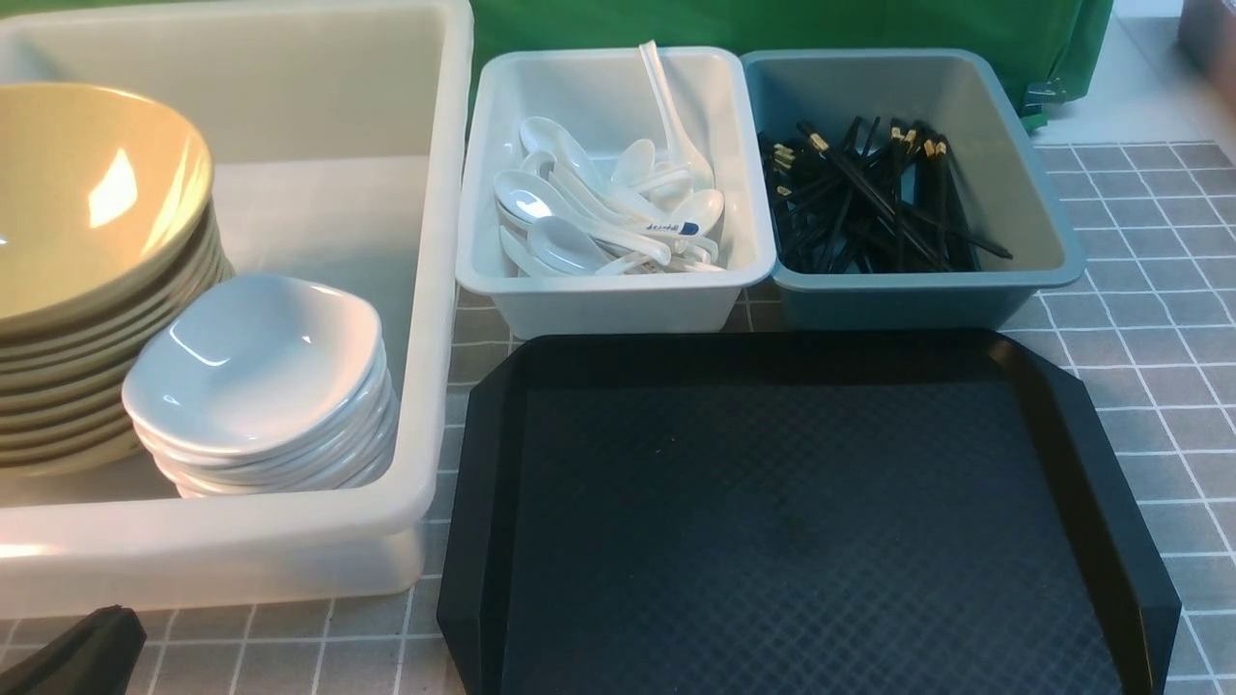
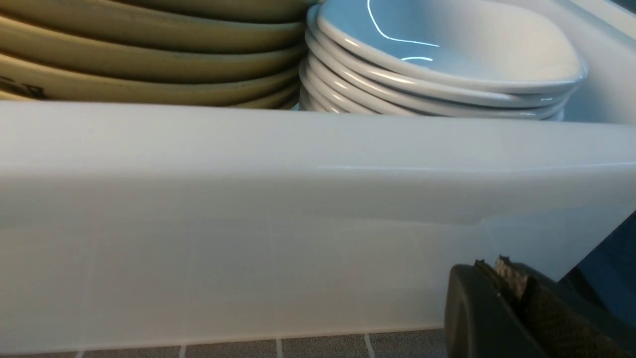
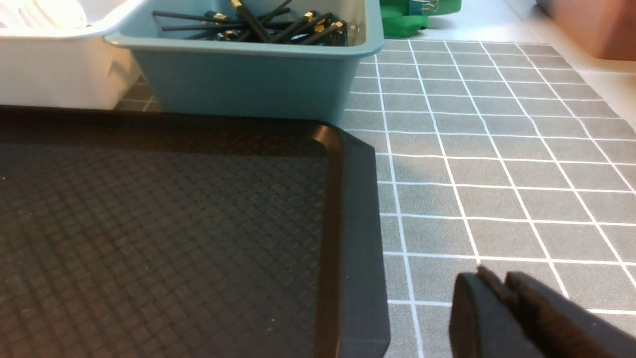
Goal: On grey table put chopsticks spoon bowls plates into blue grey white boxes.
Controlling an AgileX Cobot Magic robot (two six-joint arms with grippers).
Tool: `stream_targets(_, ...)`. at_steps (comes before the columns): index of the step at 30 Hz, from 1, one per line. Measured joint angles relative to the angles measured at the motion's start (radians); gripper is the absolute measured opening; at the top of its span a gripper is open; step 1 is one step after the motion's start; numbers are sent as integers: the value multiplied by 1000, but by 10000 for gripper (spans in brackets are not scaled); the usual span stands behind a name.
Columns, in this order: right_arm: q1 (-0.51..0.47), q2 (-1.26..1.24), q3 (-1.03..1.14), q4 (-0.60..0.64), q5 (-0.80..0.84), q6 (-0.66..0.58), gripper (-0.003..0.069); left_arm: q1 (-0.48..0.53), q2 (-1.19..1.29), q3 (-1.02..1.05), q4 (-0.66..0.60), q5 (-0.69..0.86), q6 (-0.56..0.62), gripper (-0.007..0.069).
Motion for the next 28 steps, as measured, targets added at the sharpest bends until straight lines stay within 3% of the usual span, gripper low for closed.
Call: stream_targets(28, 0, 0, 0, 2, 0, 0, 129, 0, 0, 0, 0, -1, 0, -8)
